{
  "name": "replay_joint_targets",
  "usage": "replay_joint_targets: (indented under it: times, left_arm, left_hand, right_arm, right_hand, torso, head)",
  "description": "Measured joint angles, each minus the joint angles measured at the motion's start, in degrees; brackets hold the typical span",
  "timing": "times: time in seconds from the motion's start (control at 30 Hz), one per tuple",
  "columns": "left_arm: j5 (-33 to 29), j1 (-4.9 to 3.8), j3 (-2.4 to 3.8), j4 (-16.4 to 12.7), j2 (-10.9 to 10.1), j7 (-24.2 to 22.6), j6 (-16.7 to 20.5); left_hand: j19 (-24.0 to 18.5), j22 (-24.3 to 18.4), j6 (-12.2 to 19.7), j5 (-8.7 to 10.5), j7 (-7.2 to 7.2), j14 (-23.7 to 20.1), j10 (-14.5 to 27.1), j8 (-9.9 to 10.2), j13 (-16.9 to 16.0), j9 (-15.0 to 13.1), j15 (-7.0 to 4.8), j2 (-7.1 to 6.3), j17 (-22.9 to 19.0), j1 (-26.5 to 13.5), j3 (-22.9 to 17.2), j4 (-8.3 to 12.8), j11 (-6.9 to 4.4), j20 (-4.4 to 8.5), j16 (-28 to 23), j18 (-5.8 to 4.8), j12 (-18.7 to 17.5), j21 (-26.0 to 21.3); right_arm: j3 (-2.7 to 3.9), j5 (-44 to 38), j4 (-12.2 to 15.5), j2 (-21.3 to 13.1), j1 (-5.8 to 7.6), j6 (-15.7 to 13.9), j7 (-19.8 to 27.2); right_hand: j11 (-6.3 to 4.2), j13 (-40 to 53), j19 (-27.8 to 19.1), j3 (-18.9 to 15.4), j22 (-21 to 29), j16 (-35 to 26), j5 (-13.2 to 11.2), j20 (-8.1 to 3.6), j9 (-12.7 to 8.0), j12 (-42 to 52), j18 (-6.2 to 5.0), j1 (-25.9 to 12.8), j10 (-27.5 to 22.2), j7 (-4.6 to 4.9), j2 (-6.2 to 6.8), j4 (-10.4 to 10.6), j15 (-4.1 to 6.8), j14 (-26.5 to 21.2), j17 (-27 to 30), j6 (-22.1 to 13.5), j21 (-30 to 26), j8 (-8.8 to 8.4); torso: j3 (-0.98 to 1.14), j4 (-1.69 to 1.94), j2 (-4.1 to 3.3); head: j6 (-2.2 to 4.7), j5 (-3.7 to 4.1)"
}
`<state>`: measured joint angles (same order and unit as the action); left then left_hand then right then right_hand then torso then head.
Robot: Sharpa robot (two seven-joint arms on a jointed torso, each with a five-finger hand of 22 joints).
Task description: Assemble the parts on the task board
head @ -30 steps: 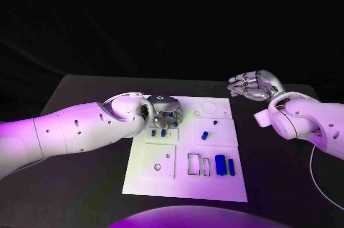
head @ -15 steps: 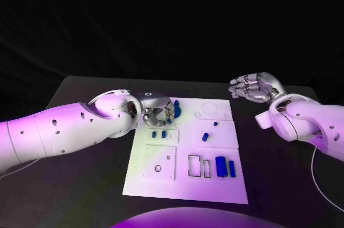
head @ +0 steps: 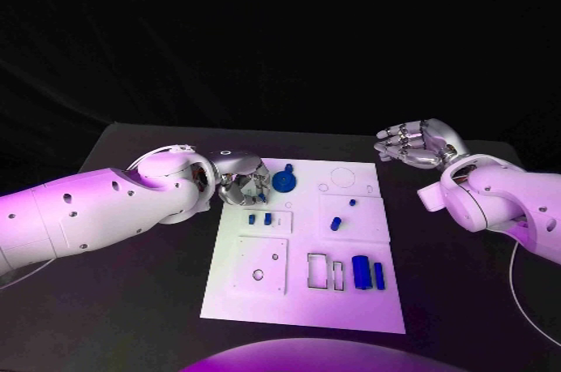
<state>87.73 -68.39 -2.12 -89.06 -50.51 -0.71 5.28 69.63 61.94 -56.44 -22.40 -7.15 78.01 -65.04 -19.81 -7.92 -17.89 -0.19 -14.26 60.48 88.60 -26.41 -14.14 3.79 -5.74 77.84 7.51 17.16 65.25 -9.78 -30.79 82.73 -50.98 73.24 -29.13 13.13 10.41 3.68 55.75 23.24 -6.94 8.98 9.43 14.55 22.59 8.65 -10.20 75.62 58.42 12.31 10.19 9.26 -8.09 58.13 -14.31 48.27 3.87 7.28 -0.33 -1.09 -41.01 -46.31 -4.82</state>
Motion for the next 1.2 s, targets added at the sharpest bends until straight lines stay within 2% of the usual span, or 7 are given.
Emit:
replay_joint_targets:
  times: [0.6,1.2]
  left_arm:
    - [-1.1,0.0,0.0,1.2,0.8,0.1,-1.1]
    - [-1.1,0.01,-0.05,3.0,2.3,0.3,-2.2]
  left_hand:
    - [0.0,-0.1,0.0,0.0,0.0,0.0,0.0,0.0,0.0,0.0,0.0,0.0,-0.3,0.0,0.0,0.0,0.0,0.0,0.0,0.0,-0.4,0.0]
    - [0.0,-0.2,0.0,0.0,0.0,0.0,-0.2,0.0,0.0,0.0,0.0,0.0,-0.3,0.0,0.0,0.0,0.2,0.0,0.0,0.01,-0.4,0.0]
  right_arm:
    - [-0.01,0.0,0.0,0.1,-0.04,0.0,0.0]
    - [-0.01,0.0,-0.1,0.2,-0.06,0.0,0.0]
  right_hand:
    - [0.0,0.0,0.0,0.0,0.0,0.0,0.0,0.0,0.0,0.0,0.0,0.0,0.0,0.0,0.0,0.0,0.0,0.0,0.0,0.0,0.0,0.0]
    - [0.0,0.0,0.0,0.0,0.0,0.0,0.0,0.0,0.0,0.0,0.0,0.0,0.0,0.0,0.0,0.0,0.0,0.0,0.0,0.0,0.0,0.0]
  torso:
    - [0.13,-0.15,-0.02]
    - [0.07,-0.07,-0.03]
  head:
    - [-0.05,-0.4]
    - [-0.4,-0.26]
